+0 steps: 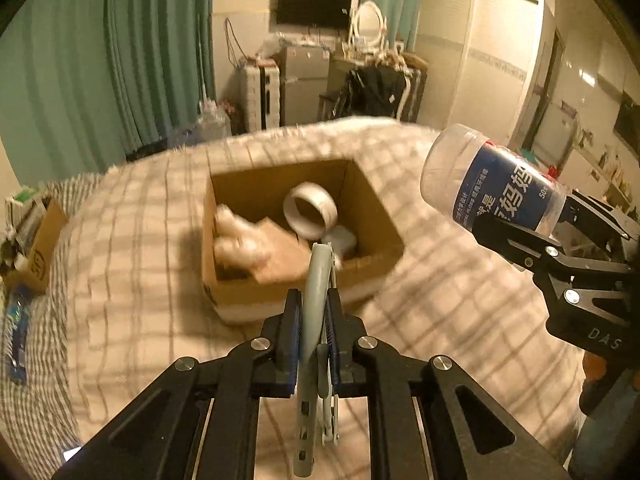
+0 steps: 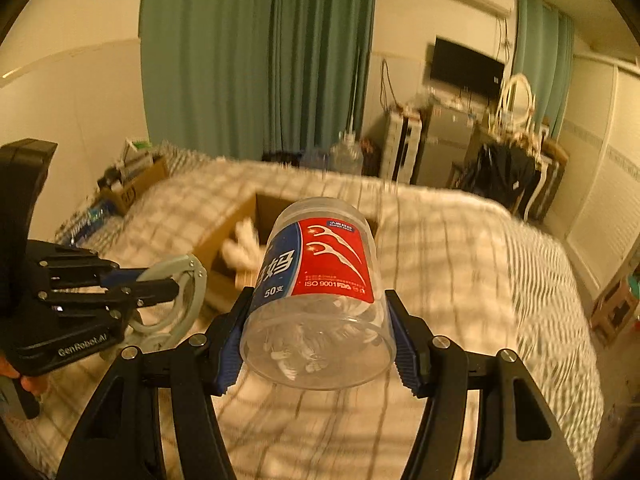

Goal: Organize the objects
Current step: 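Lower the clip and floss jar into the cardboard box and release both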

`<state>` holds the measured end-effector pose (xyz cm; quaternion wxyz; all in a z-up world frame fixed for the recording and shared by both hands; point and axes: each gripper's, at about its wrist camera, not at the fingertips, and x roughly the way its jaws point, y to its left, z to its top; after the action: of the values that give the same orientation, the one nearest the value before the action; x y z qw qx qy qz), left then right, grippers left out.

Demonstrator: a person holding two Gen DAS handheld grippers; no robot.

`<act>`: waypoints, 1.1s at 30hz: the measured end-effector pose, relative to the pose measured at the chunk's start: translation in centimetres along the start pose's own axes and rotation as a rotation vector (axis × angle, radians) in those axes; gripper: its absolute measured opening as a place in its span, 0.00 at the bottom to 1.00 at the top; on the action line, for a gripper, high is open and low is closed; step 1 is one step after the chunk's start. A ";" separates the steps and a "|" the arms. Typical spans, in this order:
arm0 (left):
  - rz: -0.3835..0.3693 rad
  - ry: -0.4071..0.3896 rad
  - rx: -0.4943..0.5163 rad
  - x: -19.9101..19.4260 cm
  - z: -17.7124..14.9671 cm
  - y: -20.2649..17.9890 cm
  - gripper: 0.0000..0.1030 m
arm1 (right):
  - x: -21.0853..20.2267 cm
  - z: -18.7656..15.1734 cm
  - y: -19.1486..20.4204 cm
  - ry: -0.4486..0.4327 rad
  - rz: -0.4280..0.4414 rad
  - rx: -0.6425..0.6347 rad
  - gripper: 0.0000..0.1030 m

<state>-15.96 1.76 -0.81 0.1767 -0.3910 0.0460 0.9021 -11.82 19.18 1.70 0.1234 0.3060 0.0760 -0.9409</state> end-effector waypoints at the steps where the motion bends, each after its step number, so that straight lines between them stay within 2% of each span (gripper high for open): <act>1: -0.001 -0.014 -0.003 -0.3 0.6 0.0 0.11 | -0.1 0.8 -0.1 -0.013 0.001 -0.002 0.59; 4: 0.006 -0.056 -0.010 -0.9 2.6 0.0 0.11 | -0.4 2.9 -0.2 -0.052 -0.009 -0.015 0.59; 6: 0.036 -0.084 0.009 -0.9 4.2 -0.1 0.11 | -0.6 4.4 -0.2 -0.081 -0.028 -0.026 0.59; 8: 0.041 -0.088 0.002 -0.3 5.5 0.2 0.11 | -0.7 5.9 -0.3 -0.105 -0.025 -0.027 0.59; 11: 0.011 -0.080 -0.045 0.9 7.6 1.1 0.11 | -0.2 8.0 -0.6 -0.128 -0.031 -0.030 0.59; 14: 0.012 -0.088 -0.067 1.9 9.3 1.3 0.11 | 1.3 9.8 -0.8 -0.125 -0.047 -0.034 0.59; 18: 0.089 -0.115 -0.061 3.3 10.4 1.4 0.11 | 4.8 11.1 -1.3 -0.063 -0.019 -0.008 0.59; 22: 0.139 -0.129 -0.063 5.0 9.7 1.6 0.11 | 9.0 10.5 -1.8 0.007 -0.015 0.025 0.59; 24: 0.145 -0.104 -0.081 6.6 9.1 2.0 0.11 | 10.8 9.9 -2.4 0.046 0.002 0.056 0.59; 28: 0.144 -0.051 -0.142 9.7 8.0 3.7 0.11 | 14.8 7.7 -3.4 0.153 0.114 0.167 0.59; 33: 0.156 0.031 -0.188 12.7 6.5 5.0 0.11 | 17.8 5.4 -3.3 0.236 0.110 0.160 0.59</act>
<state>-30.22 2.09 -5.76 0.0677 -0.4148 -0.0058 0.9074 -29.65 17.86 -4.38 0.1402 0.4272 -0.0023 -0.8932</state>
